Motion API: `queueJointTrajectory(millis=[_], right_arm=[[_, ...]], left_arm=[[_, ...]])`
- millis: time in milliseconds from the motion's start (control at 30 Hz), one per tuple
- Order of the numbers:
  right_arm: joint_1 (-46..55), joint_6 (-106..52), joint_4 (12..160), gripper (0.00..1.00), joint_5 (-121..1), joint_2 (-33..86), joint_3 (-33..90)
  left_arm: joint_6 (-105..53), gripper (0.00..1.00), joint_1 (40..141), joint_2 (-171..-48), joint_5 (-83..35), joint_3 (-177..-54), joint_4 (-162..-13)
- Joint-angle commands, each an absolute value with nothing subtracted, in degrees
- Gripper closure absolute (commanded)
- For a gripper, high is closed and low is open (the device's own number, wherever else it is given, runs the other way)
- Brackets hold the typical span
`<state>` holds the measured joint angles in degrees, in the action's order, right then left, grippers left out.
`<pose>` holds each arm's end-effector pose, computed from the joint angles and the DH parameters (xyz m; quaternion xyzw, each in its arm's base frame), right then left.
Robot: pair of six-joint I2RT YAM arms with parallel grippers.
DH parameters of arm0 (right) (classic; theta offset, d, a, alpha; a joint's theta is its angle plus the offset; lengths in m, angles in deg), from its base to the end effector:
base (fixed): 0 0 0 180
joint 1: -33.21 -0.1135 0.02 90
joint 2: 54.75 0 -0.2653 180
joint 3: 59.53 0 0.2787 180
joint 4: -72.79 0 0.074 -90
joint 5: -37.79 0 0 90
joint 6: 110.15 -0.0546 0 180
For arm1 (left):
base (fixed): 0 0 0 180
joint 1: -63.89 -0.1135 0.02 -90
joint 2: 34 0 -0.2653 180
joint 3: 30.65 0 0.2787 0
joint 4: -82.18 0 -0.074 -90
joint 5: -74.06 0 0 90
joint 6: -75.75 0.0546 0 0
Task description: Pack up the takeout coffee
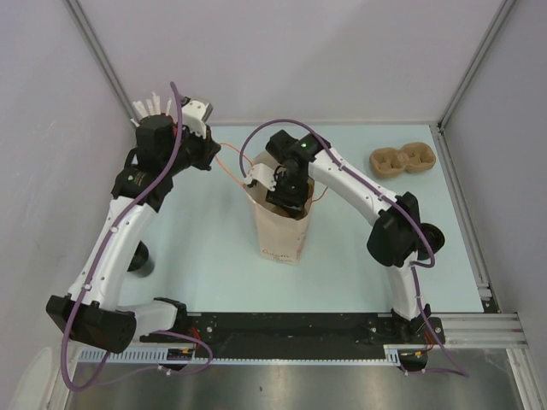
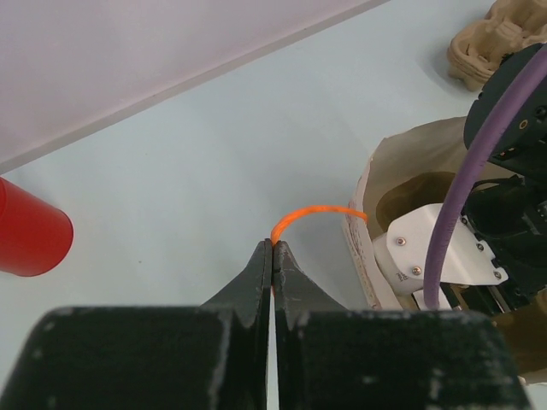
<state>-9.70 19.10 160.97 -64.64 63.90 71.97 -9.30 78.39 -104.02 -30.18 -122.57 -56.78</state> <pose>0.3224 0.3158 0.2851 -0.6583 0.7341 0.1114 0.1234 0.2947 -0.0901 0.4252 0.2074 0.7848 -0.1485 0.5648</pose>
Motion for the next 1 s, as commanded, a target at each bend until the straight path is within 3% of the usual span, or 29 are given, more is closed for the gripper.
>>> queueJointTrajectory(millis=[0, 367, 467, 967], right_arm=[[-9.6, 19.7, 172.1, 0.67, -63.5, 64.6, 71.7], [-9.5, 19.6, 172.1, 0.67, -62.5, 65.9, 71.0], [-9.6, 19.6, 172.1, 0.63, -63.0, 65.6, 72.0], [-9.6, 18.9, 168.6, 0.2, -65.9, 61.8, 76.7]], left_arm=[[-9.6, 1.0, 78.5, -102.3, -29.8, -124.6, -59.5], [-9.3, 1.0, 78.8, -101.8, -29.7, -123.6, -60.2], [-9.3, 1.0, 78.9, -101.9, -29.7, -123.7, -60.2], [-9.1, 0.99, 79.4, -102.2, -30.8, -123.9, -59.8]])
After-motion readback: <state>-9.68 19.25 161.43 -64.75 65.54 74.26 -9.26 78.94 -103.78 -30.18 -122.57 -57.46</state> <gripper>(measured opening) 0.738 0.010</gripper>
